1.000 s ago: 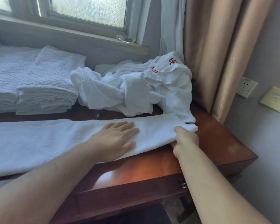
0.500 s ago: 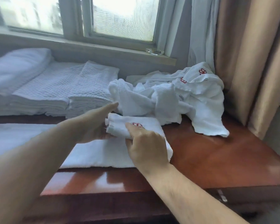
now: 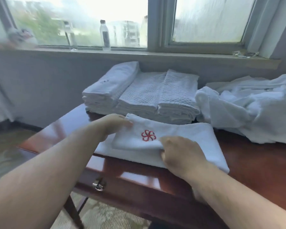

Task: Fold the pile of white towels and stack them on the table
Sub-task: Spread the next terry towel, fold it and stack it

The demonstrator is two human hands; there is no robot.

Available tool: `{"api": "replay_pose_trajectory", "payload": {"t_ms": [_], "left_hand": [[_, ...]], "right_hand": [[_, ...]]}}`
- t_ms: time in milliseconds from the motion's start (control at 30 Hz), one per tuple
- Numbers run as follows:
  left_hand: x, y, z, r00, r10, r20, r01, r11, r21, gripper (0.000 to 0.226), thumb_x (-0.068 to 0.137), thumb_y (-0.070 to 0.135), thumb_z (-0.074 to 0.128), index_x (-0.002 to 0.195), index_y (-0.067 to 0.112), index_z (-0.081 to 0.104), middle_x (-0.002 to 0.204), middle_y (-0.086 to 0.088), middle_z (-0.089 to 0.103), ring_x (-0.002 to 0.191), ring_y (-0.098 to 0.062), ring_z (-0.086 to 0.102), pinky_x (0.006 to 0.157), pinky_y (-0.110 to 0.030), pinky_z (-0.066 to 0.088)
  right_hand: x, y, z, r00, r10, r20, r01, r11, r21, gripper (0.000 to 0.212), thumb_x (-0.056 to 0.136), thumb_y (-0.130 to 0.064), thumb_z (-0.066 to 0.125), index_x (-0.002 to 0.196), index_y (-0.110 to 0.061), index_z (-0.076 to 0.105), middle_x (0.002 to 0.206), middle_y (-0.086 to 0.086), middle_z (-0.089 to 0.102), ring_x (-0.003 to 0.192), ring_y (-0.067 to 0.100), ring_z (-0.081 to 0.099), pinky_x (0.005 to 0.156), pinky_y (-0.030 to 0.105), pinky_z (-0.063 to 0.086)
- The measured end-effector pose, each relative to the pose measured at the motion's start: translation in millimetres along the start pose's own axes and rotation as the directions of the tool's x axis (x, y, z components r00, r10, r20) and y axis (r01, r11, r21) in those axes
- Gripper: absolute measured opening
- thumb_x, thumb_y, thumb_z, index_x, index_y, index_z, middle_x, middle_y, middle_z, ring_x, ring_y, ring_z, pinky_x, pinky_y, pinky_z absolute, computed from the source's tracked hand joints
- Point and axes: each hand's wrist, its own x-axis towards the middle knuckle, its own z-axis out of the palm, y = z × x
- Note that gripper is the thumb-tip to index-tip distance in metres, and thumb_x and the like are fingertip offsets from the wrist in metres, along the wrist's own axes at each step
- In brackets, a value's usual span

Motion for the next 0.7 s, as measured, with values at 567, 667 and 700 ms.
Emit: {"api": "replay_pose_trajectory", "payload": {"t_ms": [567,667,700], "left_hand": [[22,-70,-54,0.971,0.021,-0.236,-0.001,0.997,0.082,0.021,0.095,0.033,0.063,0.095,0.013,0.07,0.091,-0.004,0.073,0.08,-0.021,0.065,0.079,-0.04,0.054],[27,-67,-55,0.961,0.083,-0.265,-0.022,0.974,0.227,0.015,0.095,0.037,0.062,0.091,0.023,0.065,0.085,0.008,0.066,0.076,-0.01,0.059,0.065,-0.028,0.043],[29,-67,-56,0.96,0.081,-0.267,-0.007,0.964,0.267,0.013,0.095,0.038,0.062,0.096,0.025,0.064,0.089,0.011,0.065,0.078,-0.007,0.058,0.065,-0.026,0.041]], "right_hand": [[40,-65,17,0.978,-0.207,0.006,0.206,0.976,0.064,0.018,0.1,-0.039,0.039,0.089,-0.026,0.044,0.093,-0.003,0.062,0.085,0.026,0.053,0.064,0.037,0.03],[40,-61,16,0.976,-0.215,0.034,0.213,0.976,0.047,0.03,0.099,-0.049,0.036,0.089,-0.024,0.051,0.093,-0.005,0.061,0.093,0.022,0.056,0.065,0.036,0.035],[40,-60,15,0.973,-0.221,0.063,0.218,0.975,0.049,0.04,0.098,-0.056,0.032,0.089,-0.024,0.054,0.094,-0.007,0.062,0.094,0.02,0.056,0.068,0.036,0.039]]}}
